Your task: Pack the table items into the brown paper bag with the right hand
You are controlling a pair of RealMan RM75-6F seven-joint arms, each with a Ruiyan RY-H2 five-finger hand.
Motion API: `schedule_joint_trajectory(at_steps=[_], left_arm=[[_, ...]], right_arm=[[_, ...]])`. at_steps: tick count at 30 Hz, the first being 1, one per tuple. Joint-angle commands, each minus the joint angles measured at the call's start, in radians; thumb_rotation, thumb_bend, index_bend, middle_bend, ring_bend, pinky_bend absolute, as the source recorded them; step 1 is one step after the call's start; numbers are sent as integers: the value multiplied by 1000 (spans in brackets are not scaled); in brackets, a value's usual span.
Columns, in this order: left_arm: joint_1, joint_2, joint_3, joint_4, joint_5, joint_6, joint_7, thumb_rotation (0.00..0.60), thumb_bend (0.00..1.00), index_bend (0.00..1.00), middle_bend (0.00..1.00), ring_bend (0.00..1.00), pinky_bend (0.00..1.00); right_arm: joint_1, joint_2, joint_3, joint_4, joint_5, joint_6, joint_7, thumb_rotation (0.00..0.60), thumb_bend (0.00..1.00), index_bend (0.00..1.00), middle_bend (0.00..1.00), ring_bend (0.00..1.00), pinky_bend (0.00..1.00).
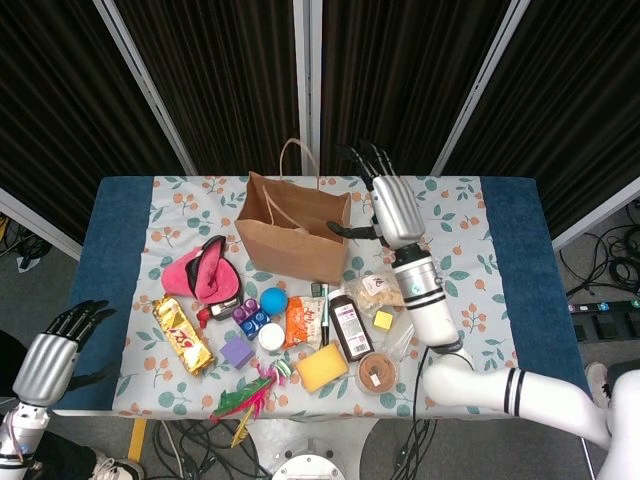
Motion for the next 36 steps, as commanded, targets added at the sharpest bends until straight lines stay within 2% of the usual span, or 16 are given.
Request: schedule_joint_trajectory(at_steps=[1, 4, 7, 11, 16, 19, 24, 31, 36], left_arm=[[3, 2, 1, -7, 0, 4, 2, 600, 111, 263, 266, 174, 253], [3, 0, 4, -9, 4, 4, 4, 600, 109, 263, 266, 174, 253], [3, -6, 6, -11, 9, 5, 10, 600, 110, 263, 266, 174, 253], [3, -17, 7, -9, 12, 6, 19, 600, 109, 263, 266, 174, 253], [3, -23, 11, -1, 16, 4, 26, 600, 110, 263, 266, 174, 253], [4, -23, 12, 3, 16, 5, 30, 600, 109, 262, 266, 174, 253], [3, -21, 10, 7, 14, 3, 36, 600, 109, 263, 266, 174, 253], [-2, -20, 5, 12, 6, -4, 38, 600, 110, 263, 265, 174, 253], [-5, -24, 1, 27, 5, -3, 35, 600, 109, 263, 266, 174, 253]], right_arm=[[-96, 159, -115, -75, -155, 16, -56, 600, 8, 124, 223, 25, 0], [-162, 307, -228, -89, -249, -28, -112, 600, 8, 147, 234, 46, 0], [-211, 407, -325, -53, -331, -65, -130, 600, 7, 159, 235, 53, 0], [-253, 422, -423, 57, -427, -77, -92, 600, 7, 173, 235, 53, 0], [-263, 347, -508, 242, -510, -114, -11, 600, 2, 210, 235, 51, 0], [-257, 280, -540, 355, -551, -129, 35, 600, 0, 231, 235, 48, 0], [-235, 162, -557, 506, -564, -171, 111, 600, 0, 236, 235, 43, 0], [-196, 53, -566, 636, -573, -224, 149, 600, 0, 236, 235, 39, 0], [-180, 7, -563, 693, -585, -207, 173, 600, 0, 241, 232, 37, 0]])
